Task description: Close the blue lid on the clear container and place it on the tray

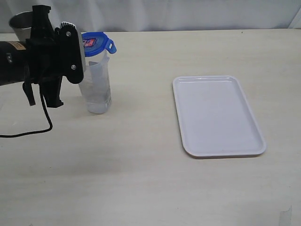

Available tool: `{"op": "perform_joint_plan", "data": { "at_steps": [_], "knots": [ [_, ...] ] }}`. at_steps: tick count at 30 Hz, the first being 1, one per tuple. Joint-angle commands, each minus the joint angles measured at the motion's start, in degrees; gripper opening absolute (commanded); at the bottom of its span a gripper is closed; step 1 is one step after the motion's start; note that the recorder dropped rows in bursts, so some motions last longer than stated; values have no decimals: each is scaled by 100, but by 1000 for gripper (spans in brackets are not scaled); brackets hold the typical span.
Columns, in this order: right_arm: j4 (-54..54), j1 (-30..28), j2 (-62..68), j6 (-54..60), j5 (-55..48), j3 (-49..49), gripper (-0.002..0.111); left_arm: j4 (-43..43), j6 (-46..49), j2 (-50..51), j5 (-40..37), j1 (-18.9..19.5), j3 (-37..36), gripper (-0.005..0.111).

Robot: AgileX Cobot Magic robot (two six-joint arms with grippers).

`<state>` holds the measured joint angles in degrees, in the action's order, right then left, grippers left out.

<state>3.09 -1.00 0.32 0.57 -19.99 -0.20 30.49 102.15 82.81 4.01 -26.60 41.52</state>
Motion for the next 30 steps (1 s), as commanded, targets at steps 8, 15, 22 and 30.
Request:
{"op": "perform_joint_plan", "data": {
  "at_steps": [8, 15, 22, 30],
  "knots": [
    [10, -19, -32, 23, 20, 20, 4, 21, -23, -46, 108, -14, -15, 0],
    [10, -19, -32, 23, 20, 20, 4, 7, 34, -46, 281, -14, -15, 0],
    [10, -19, -32, 23, 20, 20, 4, 7, 153, -46, 256, -14, -15, 0],
    [10, -19, -32, 23, 20, 20, 4, 18, 278, -48, 237, -14, -15, 0]
  ]
}}
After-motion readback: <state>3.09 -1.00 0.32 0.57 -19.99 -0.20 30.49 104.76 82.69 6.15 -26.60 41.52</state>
